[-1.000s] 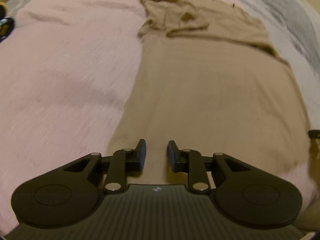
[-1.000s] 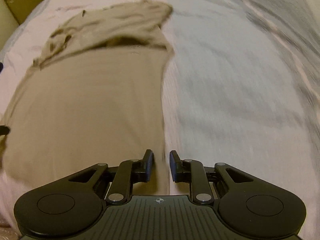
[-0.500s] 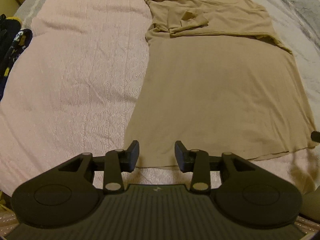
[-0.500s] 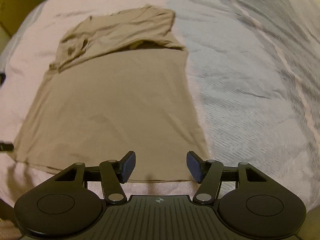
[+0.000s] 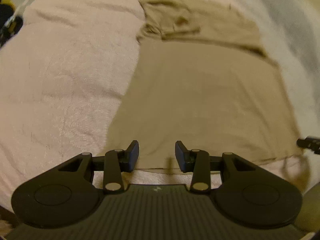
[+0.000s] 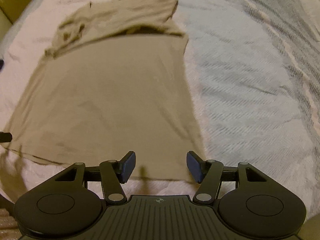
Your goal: Fold clothes
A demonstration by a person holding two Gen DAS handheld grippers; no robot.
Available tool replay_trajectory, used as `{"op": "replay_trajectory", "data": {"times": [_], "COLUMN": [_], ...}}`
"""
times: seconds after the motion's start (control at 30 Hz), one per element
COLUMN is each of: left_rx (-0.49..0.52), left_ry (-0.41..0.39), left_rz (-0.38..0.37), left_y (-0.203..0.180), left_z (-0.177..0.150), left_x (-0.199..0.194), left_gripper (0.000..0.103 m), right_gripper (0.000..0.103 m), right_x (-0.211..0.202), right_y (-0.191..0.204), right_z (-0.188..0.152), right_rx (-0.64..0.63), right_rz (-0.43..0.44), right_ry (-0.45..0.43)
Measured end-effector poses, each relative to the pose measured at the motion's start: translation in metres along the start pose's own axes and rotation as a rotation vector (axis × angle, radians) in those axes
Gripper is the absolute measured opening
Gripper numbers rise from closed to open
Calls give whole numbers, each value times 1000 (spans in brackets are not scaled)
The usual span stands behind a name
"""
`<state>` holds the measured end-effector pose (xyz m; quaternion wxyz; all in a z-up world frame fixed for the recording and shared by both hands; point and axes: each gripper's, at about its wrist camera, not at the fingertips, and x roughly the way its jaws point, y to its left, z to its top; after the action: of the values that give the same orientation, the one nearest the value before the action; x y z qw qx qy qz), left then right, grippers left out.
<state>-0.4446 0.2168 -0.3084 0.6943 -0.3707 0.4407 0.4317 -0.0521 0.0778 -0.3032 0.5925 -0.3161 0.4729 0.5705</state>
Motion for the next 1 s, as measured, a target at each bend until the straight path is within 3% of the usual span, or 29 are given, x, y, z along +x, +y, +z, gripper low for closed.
{"op": "replay_trajectory", "data": {"times": [0.13,0.2,0.4,0.63,0.73,0.8,0.87,0.97,1.0], "left_rx": [-106,-130,-284,-435,-360,-257,-221,-281,-283], "left_ry": [-58,-51,9,19,41,56,64,80,83], "left_rz": [-96,-112,-269,-432,-486,-496,-492,-524,-539], "left_y": [52,66,92,108,106,100,99,108,109], "left_z": [-5,0,3,-3,0,1,2,1,1], "left_x": [-8,-4,34,63,65,65,67,76,77], "left_gripper": [40,41,42,47,45,38,35,34,34], "right_gripper": [60,60,60,60,60,60,60,55,44], "right_x": [-9,-7,6,30,36,36,38,44,46], "right_y": [-36,-57,-98,-132,-132,-123,-118,-116,-117], "right_z": [-3,-2,-1,-11,-13,-10,-7,-2,0], "right_rx": [73,142,370,605,606,534,483,457,449], "right_rz": [82,113,234,379,442,460,471,476,477], "right_ry": [-45,-45,-28,10,46,64,76,84,87]}}
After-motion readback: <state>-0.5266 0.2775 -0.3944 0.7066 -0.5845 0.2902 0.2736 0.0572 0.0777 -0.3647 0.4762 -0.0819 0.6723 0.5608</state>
